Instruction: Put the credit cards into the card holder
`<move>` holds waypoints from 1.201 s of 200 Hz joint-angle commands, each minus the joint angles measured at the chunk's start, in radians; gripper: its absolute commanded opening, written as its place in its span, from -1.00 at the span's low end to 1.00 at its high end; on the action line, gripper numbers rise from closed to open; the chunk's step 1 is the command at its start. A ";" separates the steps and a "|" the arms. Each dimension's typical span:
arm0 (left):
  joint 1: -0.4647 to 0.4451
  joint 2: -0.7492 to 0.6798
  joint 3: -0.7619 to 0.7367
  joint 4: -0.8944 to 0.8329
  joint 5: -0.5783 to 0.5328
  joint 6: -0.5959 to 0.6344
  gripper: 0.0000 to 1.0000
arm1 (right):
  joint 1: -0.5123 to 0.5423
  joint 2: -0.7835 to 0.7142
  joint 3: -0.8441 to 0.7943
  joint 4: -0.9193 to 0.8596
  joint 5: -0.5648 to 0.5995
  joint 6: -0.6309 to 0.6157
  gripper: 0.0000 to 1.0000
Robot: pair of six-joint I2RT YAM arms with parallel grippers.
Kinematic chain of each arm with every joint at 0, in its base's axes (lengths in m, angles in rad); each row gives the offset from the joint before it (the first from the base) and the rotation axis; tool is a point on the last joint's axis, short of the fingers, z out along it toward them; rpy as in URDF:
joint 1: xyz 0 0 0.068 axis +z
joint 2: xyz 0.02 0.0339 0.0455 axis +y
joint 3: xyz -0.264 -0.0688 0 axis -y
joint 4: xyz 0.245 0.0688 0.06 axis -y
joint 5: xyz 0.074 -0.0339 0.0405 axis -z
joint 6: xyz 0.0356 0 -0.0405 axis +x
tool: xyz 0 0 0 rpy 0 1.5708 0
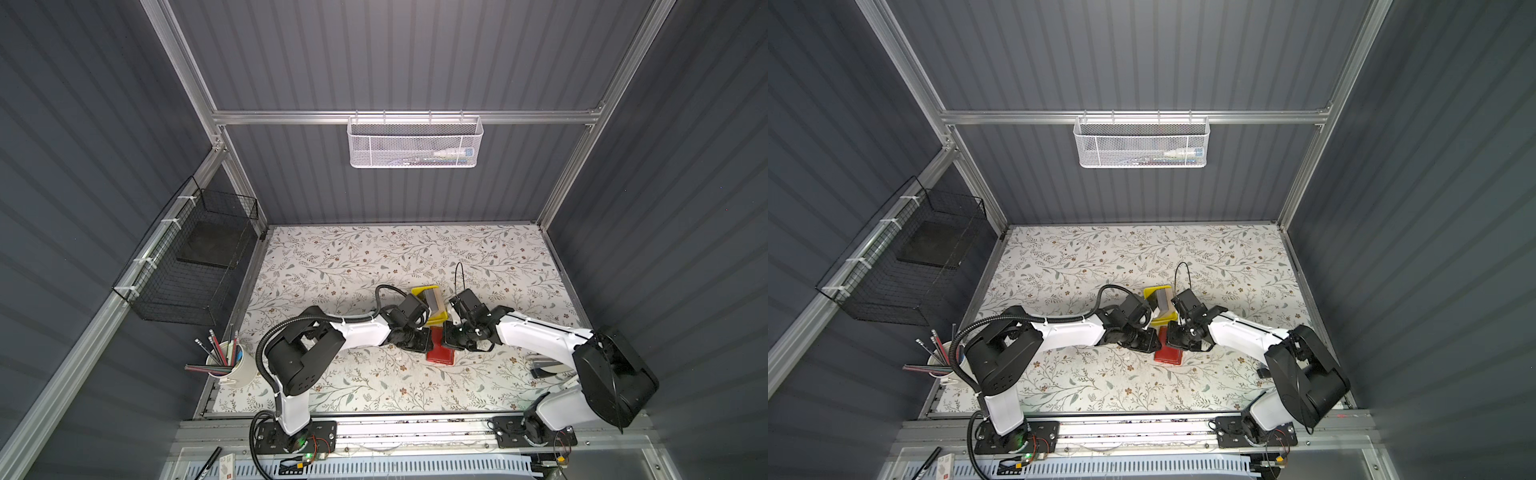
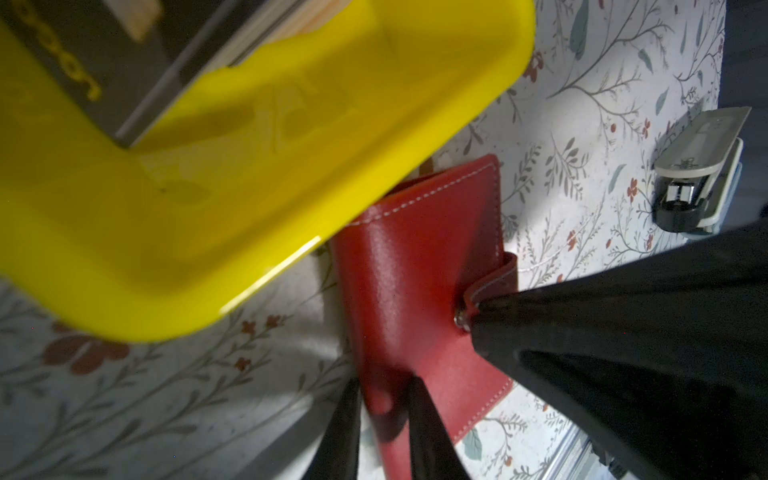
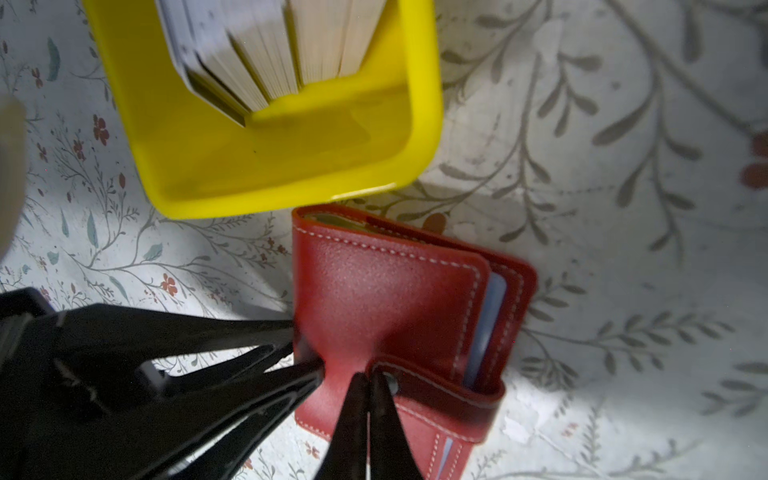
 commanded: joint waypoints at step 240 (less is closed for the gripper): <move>-0.013 -0.089 -0.033 0.000 -0.020 -0.005 -0.56 | 0.025 -0.005 -0.011 -0.050 0.053 0.024 -0.64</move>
